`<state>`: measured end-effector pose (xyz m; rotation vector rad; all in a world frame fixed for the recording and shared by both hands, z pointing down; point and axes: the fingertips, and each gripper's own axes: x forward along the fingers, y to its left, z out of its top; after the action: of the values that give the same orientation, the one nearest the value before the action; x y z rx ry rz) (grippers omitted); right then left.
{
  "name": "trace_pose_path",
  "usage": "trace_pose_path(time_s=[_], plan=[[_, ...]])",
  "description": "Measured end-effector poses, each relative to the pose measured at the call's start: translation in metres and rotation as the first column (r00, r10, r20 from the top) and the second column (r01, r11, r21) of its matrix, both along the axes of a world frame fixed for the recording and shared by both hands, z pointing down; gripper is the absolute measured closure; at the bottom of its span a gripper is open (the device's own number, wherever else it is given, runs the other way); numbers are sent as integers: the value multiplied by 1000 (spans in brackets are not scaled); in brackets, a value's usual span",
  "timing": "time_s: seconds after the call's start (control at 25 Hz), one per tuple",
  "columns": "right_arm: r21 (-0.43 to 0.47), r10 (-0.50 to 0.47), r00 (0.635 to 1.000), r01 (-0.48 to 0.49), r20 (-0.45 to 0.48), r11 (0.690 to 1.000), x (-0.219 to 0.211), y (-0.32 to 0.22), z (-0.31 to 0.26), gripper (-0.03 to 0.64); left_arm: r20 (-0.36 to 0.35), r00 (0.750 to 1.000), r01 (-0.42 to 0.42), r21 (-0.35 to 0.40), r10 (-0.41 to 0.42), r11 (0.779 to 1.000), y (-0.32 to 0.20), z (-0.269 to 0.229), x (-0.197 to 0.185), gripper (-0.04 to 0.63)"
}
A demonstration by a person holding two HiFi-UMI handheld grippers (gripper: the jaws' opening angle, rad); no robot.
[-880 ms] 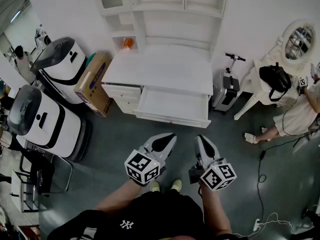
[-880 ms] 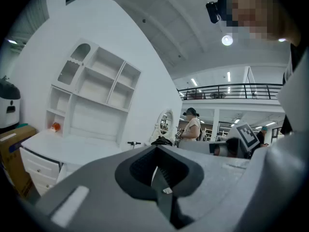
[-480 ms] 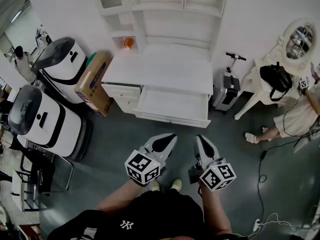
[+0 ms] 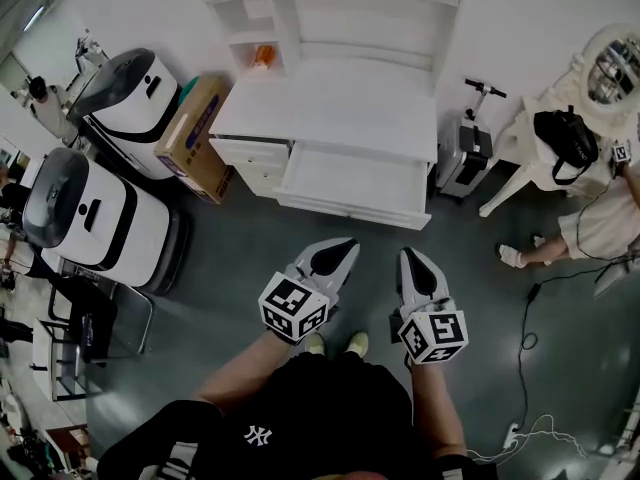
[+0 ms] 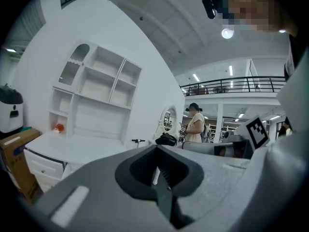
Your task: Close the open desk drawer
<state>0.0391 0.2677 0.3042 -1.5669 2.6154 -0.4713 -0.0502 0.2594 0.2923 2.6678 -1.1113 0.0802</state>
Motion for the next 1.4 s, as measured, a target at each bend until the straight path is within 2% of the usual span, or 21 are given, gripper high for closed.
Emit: trace_pose_path(time_s=[0.36, 0.6, 0.92, 1.4], plan=[[3, -29, 999, 29, -46, 1000, 7, -1, 17, 595, 3, 998, 64, -1, -64, 998, 1, 15, 5, 595], [-18, -41, 997, 40, -71, 999, 3, -8, 30, 595, 5, 997, 71, -24, -71, 997, -7, 24, 6, 595], [-72, -14, 996, 7, -92, 997, 1, -42, 68, 594, 7, 999, 34, -49, -34, 998, -41, 52, 9, 595], [-170, 84, 987, -107, -139, 980, -3, -137, 138, 594, 37, 995, -92, -89, 95, 992, -144, 106, 10, 595]])
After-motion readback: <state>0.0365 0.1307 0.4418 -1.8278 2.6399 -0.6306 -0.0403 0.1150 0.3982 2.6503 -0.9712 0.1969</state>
